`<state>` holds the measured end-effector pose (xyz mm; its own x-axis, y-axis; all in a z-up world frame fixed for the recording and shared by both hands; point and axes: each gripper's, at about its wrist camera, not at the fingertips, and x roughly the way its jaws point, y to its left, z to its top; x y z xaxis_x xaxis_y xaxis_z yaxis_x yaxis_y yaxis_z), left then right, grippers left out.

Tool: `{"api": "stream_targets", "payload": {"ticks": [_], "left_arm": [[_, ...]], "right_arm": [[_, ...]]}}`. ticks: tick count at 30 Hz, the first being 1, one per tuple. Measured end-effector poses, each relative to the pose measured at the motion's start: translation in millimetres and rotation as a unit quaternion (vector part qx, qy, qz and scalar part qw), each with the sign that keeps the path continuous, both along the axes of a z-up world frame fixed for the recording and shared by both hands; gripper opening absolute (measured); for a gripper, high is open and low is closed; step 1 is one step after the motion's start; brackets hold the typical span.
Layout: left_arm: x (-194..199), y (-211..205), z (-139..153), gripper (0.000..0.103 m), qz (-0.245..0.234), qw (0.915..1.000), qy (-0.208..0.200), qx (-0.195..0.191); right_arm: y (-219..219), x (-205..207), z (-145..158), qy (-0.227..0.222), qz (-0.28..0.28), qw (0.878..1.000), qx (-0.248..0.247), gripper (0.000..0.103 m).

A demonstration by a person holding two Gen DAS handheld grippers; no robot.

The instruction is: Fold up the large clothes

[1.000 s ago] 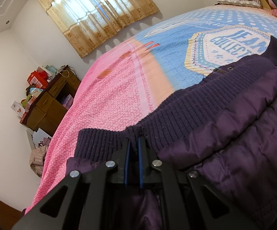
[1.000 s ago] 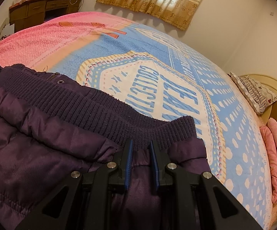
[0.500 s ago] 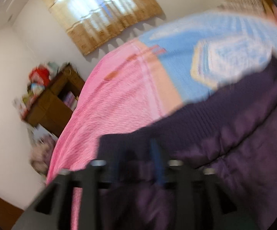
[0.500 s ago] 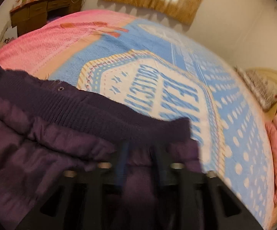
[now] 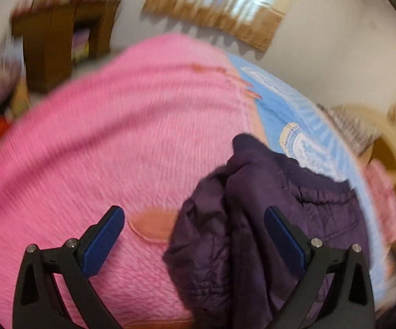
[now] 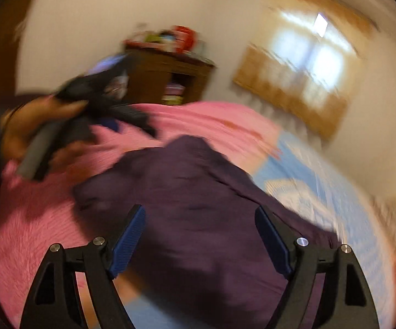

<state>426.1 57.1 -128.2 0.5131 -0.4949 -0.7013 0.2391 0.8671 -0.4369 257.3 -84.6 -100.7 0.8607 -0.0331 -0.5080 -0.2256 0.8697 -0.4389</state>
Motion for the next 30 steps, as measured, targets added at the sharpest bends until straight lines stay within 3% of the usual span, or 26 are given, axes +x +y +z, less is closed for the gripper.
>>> {"api": "stream_targets", "payload": {"ticks": [1, 3, 8, 9, 10, 11, 12, 13, 14, 16, 21, 26, 29, 30], "left_arm": [[2, -1, -6, 0.103, -0.005, 0.9998, 0.012, -0.018], [6, -6, -15, 0.103, -0.024, 0.9986, 0.02, -0.044], [12, -31, -35, 0.103, -0.084, 0.9932, 0.049, -0.063], [11, -34, -35, 0.103, -0.09, 0.9933, 0.037, -0.062], [9, -35, -33, 0.101, -0.096, 0.9932, 0.025, -0.061], [6, -37, -32, 0.083, -0.108, 0.9919, 0.017, -0.065], [4, -39, -32, 0.071, -0.121, 0.9894, 0.019, -0.077], [1, -40, -31, 0.045, -0.125, 0.9887, 0.015, -0.082], [0, -41, -28, 0.034, -0.132, 0.9875, 0.009, -0.086], [-7, -41, -19, 0.027, -0.128, 0.9884, -0.004, -0.082], [-27, -25, 14, 0.02, -0.123, 0.9858, -0.022, -0.112], [-50, -27, 28, 0.018, -0.121, 0.991, -0.028, -0.05], [-58, -30, 30, 0.018, -0.11, 0.9934, -0.027, -0.014], [-57, -34, 30, 0.018, -0.109, 0.9936, -0.03, -0.008]], "right_arm": [[18, -1, -10, -0.007, 0.015, 0.999, -0.035, 0.082], [37, 1, -23, -0.008, 0.032, 0.998, -0.059, 0.082], [60, 16, -60, 0.008, 0.062, 0.991, -0.116, 0.082], [62, 18, -65, 0.008, 0.063, 0.99, -0.123, 0.081], [63, 21, -68, 0.011, 0.064, 0.99, -0.127, 0.081], [61, 25, -70, 0.018, 0.065, 0.99, -0.124, 0.078], [60, 27, -70, 0.024, 0.066, 0.991, -0.117, 0.055], [59, 29, -69, 0.037, 0.073, 0.991, -0.108, 0.044], [61, 26, -67, 0.04, 0.076, 0.99, -0.108, 0.038], [66, 20, -62, 0.037, 0.084, 0.99, -0.108, 0.019], [77, -4, -44, 0.039, 0.108, 0.991, -0.067, 0.001], [90, -33, -42, 0.019, 0.128, 0.99, -0.064, 0.0], [91, -49, -50, 0.0, 0.134, 0.988, -0.084, 0.004], [88, -52, -53, -0.001, 0.132, 0.987, -0.089, 0.03]]}}
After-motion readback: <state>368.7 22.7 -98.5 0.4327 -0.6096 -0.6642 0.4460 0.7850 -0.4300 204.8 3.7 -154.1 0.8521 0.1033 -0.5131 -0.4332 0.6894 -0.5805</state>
